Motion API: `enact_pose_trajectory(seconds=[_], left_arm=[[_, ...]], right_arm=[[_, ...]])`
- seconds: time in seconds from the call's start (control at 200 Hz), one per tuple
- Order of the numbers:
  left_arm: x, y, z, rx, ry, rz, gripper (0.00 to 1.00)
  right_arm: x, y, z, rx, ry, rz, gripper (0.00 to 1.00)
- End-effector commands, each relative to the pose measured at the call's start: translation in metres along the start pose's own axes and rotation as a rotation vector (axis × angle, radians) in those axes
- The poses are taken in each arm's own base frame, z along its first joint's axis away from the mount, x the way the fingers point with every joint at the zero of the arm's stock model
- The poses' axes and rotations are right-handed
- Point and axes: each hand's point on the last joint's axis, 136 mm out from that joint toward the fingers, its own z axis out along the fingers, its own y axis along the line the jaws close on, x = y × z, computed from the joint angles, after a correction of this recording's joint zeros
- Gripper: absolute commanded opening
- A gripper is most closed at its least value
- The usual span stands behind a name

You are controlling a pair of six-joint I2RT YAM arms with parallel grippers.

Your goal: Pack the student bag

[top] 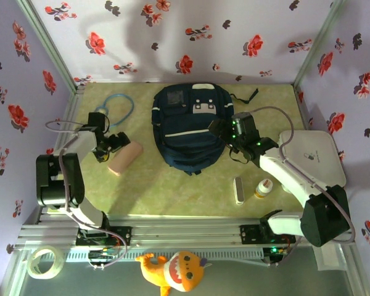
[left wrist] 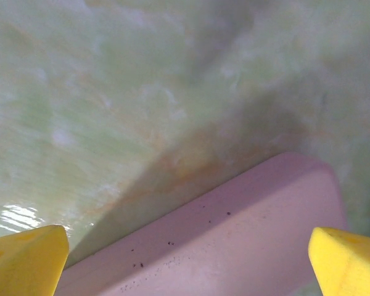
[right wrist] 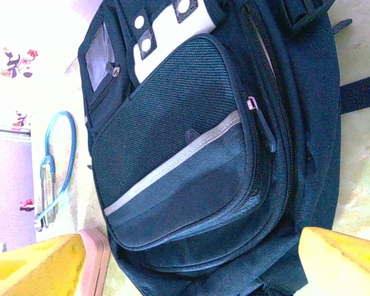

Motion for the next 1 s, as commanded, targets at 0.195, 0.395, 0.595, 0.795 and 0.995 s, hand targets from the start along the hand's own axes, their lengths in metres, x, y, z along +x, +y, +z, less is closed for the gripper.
enact_pose_trajectory(seconds=[0.195, 0.395, 0.595, 0.795, 0.995], left_arm=[[0.044, -0.014, -0.002, -0.029, 0.118, 0.156, 0.97], [0.078, -0.02, -0.002, -0.077, 0.151, 0.265, 0.97], [0.094, -0.015, -0.001, -0.175, 0.15, 0.344, 0.97], [0.094, -0.013, 0.005, -0.186, 0.136, 0.305, 0.94], [0.098, -0.011, 0.013, -0.192, 0.142, 0.297, 0.87]], right_arm=[[-0.009, 0.005, -0.003, -0.003, -0.026, -0.018, 0.9], [-0.009, 0.005, 0.001, 0.0, -0.021, -0.018, 0.9], [-0.008, 0.005, 0.002, 0.001, -0.017, -0.015, 0.9], [-0.008, 0.005, 0.002, -0.001, -0.017, -0.015, 0.9], [-0.009, 0.004, 0.001, 0.012, -0.023, -0.049, 0.89]])
